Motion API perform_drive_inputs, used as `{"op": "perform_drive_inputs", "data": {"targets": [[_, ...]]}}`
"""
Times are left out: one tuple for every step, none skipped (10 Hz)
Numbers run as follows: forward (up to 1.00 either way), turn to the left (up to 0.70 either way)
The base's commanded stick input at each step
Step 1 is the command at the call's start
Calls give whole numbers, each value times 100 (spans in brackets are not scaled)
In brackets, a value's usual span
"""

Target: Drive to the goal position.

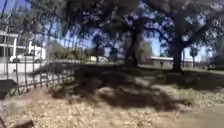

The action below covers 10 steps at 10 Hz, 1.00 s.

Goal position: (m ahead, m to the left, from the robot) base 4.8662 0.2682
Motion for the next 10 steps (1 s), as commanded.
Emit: {"op": "perform_drive_inputs", "data": {"targets": [[70,-35],[70,-35],[70,-35],[70,-35],[70,-22],[70,-4],[70,0],[70,0],[70,0],[70,0]]}}
